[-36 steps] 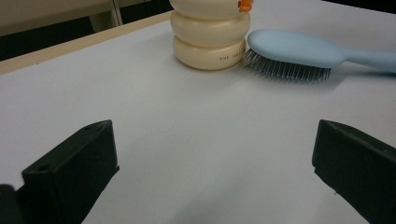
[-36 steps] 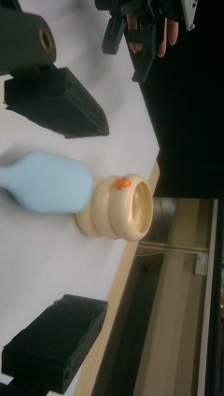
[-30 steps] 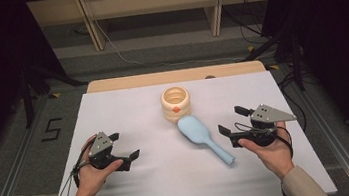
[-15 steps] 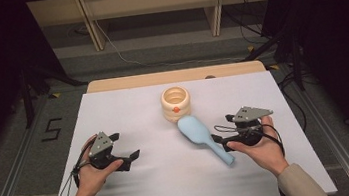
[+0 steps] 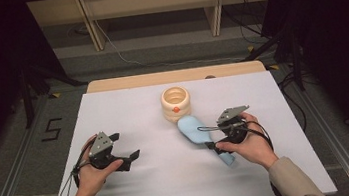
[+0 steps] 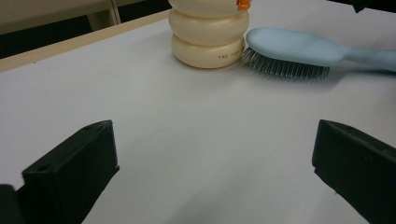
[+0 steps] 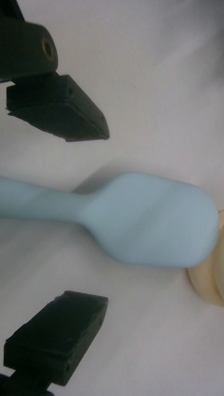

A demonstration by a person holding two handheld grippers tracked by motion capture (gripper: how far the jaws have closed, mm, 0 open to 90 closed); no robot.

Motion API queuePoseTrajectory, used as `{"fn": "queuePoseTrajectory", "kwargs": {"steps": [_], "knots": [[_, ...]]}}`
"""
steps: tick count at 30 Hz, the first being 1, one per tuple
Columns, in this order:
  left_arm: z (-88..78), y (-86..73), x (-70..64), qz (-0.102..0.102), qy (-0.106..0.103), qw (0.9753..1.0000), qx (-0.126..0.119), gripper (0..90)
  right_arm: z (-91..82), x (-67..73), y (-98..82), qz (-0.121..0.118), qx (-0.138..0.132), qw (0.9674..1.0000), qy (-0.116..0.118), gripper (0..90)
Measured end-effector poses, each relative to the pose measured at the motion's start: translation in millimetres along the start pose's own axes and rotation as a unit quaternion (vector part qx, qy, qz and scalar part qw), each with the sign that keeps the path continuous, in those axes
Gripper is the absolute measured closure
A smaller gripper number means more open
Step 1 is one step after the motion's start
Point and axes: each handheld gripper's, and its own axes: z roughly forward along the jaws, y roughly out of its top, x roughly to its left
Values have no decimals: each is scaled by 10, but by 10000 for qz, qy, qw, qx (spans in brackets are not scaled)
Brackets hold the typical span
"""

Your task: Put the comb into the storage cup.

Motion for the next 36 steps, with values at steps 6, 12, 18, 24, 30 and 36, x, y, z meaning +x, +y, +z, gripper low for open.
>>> {"fn": "queuePoseTrajectory", "kwargs": {"steps": [6, 12, 18, 24, 30, 36], "knots": [[1, 0, -1, 5, -5, 10000, 5, 0, 101, 29, 57, -95, 527, 9986, -9, 184], [3, -2, -2, 8, -10, 10000, 16, 0, 163, 42, 92, -39, 886, 9961, -1, 199], [4, -4, -2, 0, -24, 10000, 20, 0, 264, 86, 131, -43, 1431, 9897, 5, 223], [3, -3, 1, 8, -17, 10000, 13, 0, 363, 96, 145, -82, 1712, 9852, -48, 241], [2, -3, 4, -2, -13, 10000, 9, 0, 415, 86, 169, -72, 1789, 9838, -76, 261], [2, -3, 4, -1, -19, 10000, 7, 0, 475, 67, 181, -31, 1885, 9820, -70, 279]]}}
